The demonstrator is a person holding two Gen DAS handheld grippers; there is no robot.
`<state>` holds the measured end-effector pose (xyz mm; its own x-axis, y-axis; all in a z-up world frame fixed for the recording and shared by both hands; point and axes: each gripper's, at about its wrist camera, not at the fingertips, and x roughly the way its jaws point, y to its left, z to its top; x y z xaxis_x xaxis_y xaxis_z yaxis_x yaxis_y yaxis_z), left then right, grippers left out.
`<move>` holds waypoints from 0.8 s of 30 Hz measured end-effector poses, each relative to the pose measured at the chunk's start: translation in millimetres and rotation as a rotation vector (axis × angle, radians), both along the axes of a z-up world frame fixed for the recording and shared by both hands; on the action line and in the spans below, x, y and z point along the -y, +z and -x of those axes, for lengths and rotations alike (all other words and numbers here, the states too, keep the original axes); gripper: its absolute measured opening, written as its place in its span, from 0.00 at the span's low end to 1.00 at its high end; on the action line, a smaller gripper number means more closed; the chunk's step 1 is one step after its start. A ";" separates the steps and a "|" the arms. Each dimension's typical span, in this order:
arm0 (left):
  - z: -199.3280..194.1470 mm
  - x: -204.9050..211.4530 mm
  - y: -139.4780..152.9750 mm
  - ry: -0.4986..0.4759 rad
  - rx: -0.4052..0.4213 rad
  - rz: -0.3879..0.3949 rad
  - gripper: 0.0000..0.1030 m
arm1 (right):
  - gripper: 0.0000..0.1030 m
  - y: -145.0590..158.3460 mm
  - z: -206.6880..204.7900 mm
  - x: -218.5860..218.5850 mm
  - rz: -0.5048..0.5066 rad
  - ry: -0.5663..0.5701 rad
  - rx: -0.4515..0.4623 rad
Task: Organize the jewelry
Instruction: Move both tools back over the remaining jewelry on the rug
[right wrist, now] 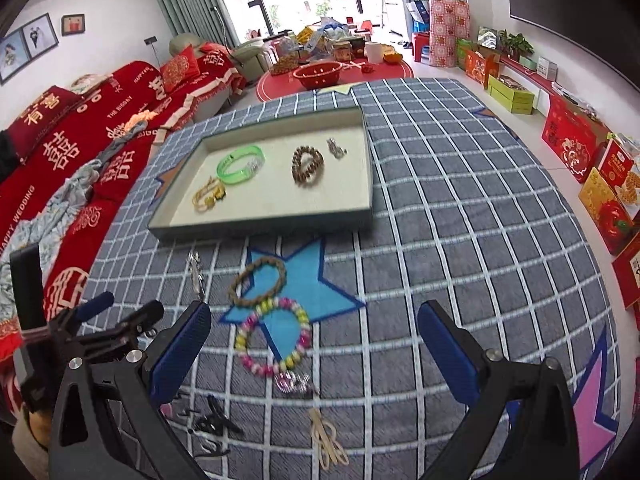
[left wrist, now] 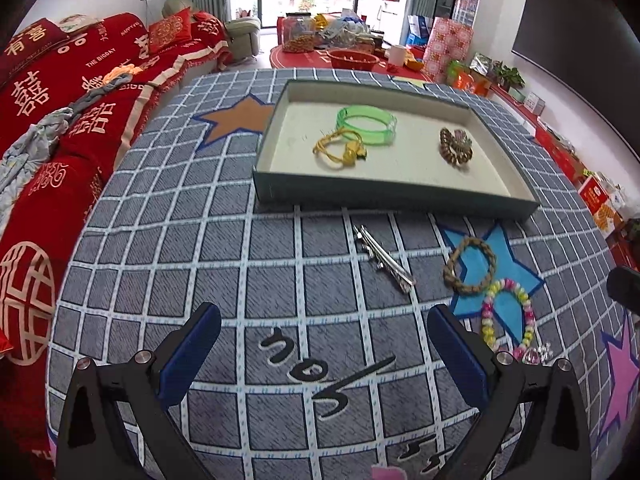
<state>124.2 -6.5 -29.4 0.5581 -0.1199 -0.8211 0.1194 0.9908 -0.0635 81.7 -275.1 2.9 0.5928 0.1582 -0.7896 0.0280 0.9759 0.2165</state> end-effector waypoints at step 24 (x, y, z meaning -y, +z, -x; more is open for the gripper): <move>-21.5 19.7 -18.0 0.021 -0.070 -0.032 1.00 | 0.97 -56.3 65.4 -2.8 0.105 0.017 -0.112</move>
<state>145.7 -26.2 -47.4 0.5012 -0.0821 -0.8614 0.0949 0.9947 -0.0396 16.3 -272.3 -53.3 0.4982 0.0808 -0.8633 0.0293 0.9935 0.1098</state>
